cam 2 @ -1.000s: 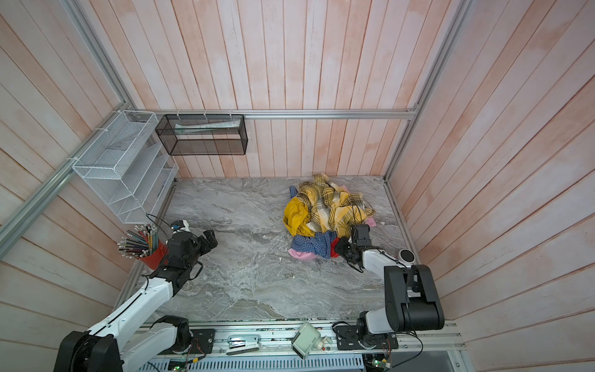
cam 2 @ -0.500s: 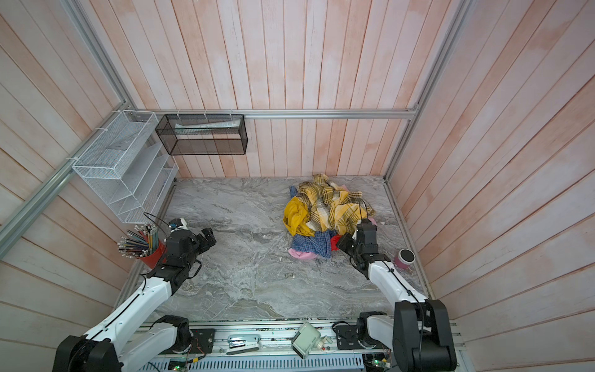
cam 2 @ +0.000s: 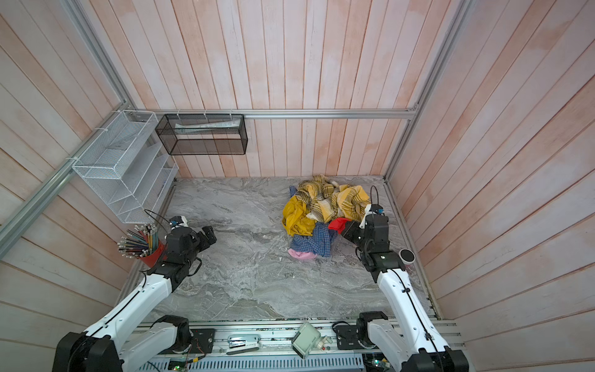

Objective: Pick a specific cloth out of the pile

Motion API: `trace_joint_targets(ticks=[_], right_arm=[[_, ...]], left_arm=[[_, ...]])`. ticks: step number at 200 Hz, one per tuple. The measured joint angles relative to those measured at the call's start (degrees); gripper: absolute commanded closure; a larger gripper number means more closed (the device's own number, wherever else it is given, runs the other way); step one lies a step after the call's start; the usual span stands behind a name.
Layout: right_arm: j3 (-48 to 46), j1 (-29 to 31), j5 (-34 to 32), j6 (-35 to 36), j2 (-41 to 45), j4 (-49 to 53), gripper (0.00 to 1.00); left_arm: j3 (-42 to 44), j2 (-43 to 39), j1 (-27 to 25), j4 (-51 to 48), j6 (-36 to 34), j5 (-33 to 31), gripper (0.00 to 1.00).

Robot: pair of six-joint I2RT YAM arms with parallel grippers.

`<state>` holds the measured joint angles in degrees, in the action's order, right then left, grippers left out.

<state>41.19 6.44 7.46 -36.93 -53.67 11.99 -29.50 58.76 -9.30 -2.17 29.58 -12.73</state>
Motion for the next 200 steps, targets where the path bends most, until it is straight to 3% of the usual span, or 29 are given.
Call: trace_joint_targets(ticks=[123,200], right_arm=[[14.43,9.33,-12.79,6.03,5.14,5.22,1.0],[16.63,13.55,-12.17,10.08,5.97,2.95,1.0]], left_arm=[[-0.07,0.33,-0.15,0.0,-0.87,0.0,0.0],[-0.09,0.7,-0.59,0.04,-0.87,0.0,0.0]])
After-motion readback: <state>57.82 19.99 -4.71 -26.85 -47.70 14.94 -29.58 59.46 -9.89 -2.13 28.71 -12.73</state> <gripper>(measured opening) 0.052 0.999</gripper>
